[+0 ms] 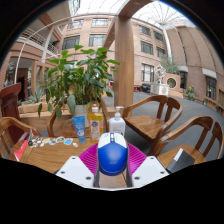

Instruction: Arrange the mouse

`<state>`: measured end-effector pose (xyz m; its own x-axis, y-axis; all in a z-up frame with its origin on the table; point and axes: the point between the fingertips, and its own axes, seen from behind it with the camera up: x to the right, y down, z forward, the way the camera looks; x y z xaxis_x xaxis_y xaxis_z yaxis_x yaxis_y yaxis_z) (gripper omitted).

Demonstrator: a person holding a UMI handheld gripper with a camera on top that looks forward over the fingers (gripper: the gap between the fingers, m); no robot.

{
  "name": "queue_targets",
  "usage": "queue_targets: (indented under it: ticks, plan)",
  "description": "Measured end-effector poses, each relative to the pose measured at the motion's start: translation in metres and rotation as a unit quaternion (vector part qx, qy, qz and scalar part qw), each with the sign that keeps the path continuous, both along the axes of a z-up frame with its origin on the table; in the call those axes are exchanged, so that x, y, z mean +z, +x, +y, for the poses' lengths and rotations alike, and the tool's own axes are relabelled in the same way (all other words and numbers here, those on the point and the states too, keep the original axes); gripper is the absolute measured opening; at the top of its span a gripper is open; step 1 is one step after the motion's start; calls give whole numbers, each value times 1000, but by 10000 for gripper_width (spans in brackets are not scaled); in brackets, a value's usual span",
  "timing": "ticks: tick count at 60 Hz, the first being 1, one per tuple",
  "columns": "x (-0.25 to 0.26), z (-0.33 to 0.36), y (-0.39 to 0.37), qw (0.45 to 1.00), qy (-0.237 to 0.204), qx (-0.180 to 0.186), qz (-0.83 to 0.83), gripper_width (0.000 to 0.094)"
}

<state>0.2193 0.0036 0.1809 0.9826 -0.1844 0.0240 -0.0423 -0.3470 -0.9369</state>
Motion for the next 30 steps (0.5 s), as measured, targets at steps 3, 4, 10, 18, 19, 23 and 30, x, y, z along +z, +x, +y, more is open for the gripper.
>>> queue_targets:
  ticks: [3, 4, 10, 18, 19, 23, 30]
  plan:
    - [16, 2, -18, 1000, 13, 17, 2, 370]
    - [18, 1, -26, 1000, 14, 23, 2, 369]
    - [3, -3, -75, 998, 0, 62, 3, 368]
    - [-79, -15, -128, 992, -79, 97, 16, 367]
    - [-89, -17, -132, 991, -90, 100, 19, 367]
    - [-131, -27, -146, 987, -125, 102, 23, 370]
    - [-171, -39, -155, 982, -164, 94, 24, 401]
